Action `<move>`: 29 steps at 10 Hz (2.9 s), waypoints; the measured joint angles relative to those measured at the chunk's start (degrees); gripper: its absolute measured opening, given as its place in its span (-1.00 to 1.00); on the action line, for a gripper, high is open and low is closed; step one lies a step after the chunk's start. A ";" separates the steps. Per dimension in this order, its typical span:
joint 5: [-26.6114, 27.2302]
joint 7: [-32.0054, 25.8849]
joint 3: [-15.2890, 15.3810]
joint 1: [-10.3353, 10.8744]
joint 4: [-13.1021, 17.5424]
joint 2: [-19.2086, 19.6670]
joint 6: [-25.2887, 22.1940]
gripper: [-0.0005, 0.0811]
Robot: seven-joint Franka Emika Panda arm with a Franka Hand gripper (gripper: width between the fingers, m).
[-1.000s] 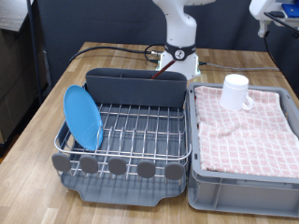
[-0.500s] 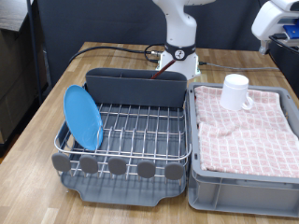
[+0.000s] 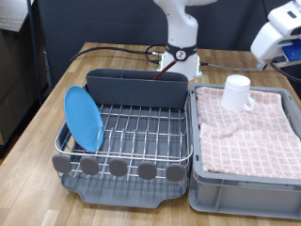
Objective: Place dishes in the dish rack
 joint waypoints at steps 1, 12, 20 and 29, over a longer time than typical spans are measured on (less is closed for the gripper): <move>-0.03 -0.13 0.00 0.01 -0.57 0.88 1.87 0.98; -3.41 -2.01 -0.16 -0.04 -9.41 3.18 13.38 0.98; -3.88 -5.01 -1.42 -0.29 -13.59 3.87 19.37 0.98; -3.88 -5.01 -1.47 -0.29 -14.79 3.94 20.65 -0.81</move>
